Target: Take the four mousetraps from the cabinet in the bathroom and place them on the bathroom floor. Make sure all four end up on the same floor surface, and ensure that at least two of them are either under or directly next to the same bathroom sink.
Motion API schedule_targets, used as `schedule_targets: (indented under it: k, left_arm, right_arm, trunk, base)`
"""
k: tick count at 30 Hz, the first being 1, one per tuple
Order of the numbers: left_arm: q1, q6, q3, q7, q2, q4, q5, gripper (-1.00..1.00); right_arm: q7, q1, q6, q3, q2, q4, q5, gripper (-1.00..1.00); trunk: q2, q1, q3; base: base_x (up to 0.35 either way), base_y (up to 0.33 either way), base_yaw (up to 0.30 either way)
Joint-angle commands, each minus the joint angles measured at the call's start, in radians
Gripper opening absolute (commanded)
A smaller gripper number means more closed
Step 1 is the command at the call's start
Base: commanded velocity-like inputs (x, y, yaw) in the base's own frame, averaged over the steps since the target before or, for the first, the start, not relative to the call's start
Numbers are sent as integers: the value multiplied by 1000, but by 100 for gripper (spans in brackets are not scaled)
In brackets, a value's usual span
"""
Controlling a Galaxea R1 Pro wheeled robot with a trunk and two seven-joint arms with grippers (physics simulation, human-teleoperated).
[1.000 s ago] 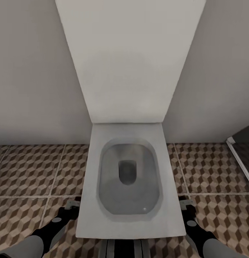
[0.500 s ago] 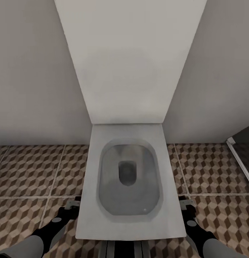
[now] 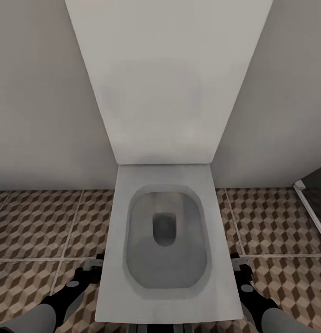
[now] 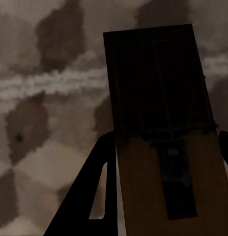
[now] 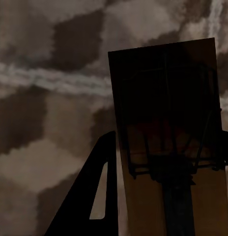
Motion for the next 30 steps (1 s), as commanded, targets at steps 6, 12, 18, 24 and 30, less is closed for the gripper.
schedule_targets:
  k: [6, 12, 18, 24, 30]
  left_arm:
    - [0, -2, -9, 7, 1, 3, 5, -100]
    - [-1, -2, -9, 5, 5, 12, 8, -100]
    - [-1, -2, -10, -3, 9, 17, 37, -100]
    - [0, -2, -11, -5, 9, 18, 59, -100]
    - [0, -2, -12, -5, 9, 24, 63, -100]
  right_arm:
    - [11, 0, -2, 1, 0, 1, 8, -100]
    - [38, 0, 5, 2, 0, 1, 11, -100]
    - [51, 0, 40, 2, 0, -1, 12, -100]
    - [52, 0, 46, 2, -1, -2, 10, -100]
    - [52, 0, 50, 4, -1, -1, 9, -100]
  trunk:
    - [0, 0, -1]
    - [0, 0, -1]
    - [0, 0, -1]
    - [0, 0, -1]
    - [0, 0, -1]
  base:
    - [1, 0, 0]
    - [0, 0, 0]
    - [0, 0, 0]
    - [0, 0, 0]
    - [0, 0, 0]
